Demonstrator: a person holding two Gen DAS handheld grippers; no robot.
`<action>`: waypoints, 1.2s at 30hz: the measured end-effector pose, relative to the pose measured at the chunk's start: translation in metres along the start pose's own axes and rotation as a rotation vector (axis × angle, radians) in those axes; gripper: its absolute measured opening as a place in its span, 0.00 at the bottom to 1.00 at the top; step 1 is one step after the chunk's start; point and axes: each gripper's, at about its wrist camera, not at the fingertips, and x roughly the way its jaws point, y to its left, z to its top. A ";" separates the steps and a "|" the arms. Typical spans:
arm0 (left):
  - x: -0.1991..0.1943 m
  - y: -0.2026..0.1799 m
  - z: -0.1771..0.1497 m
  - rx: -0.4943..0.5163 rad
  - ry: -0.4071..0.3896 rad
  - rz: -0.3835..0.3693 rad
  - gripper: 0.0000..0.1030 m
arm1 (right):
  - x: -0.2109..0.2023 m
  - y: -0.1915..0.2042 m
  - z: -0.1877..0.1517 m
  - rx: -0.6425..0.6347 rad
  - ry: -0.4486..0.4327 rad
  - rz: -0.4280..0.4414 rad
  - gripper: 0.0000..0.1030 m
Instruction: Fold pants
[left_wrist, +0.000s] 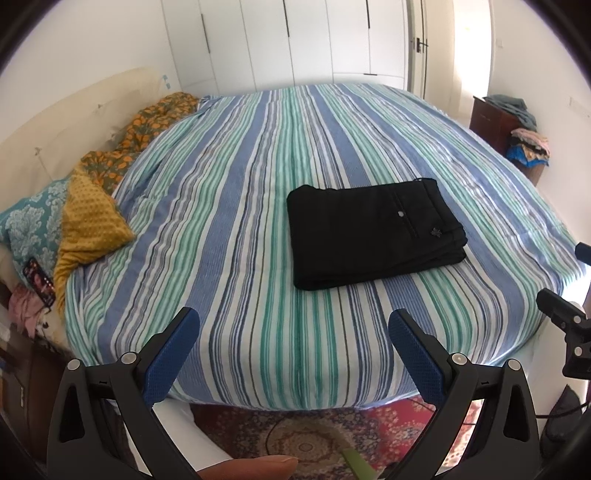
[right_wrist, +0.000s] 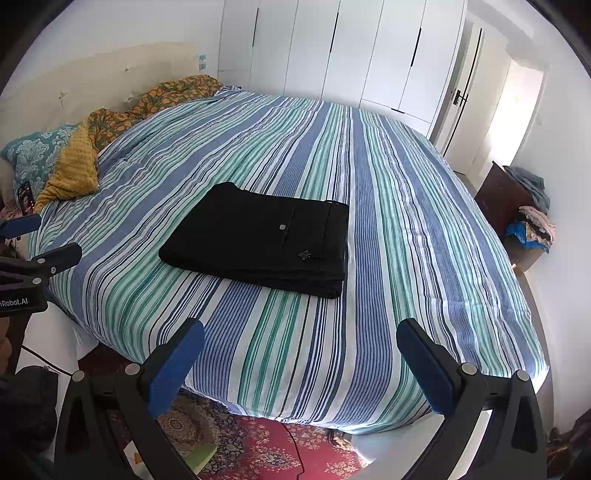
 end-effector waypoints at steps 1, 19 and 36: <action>0.001 0.000 0.000 -0.001 0.003 -0.001 0.99 | 0.000 0.000 0.000 0.000 0.001 0.000 1.00; 0.002 -0.005 0.000 0.007 0.013 0.004 0.99 | -0.005 -0.008 0.002 0.043 -0.007 -0.023 1.00; 0.004 -0.011 0.000 0.017 0.025 -0.014 0.99 | -0.004 -0.006 -0.001 0.039 -0.003 -0.020 1.00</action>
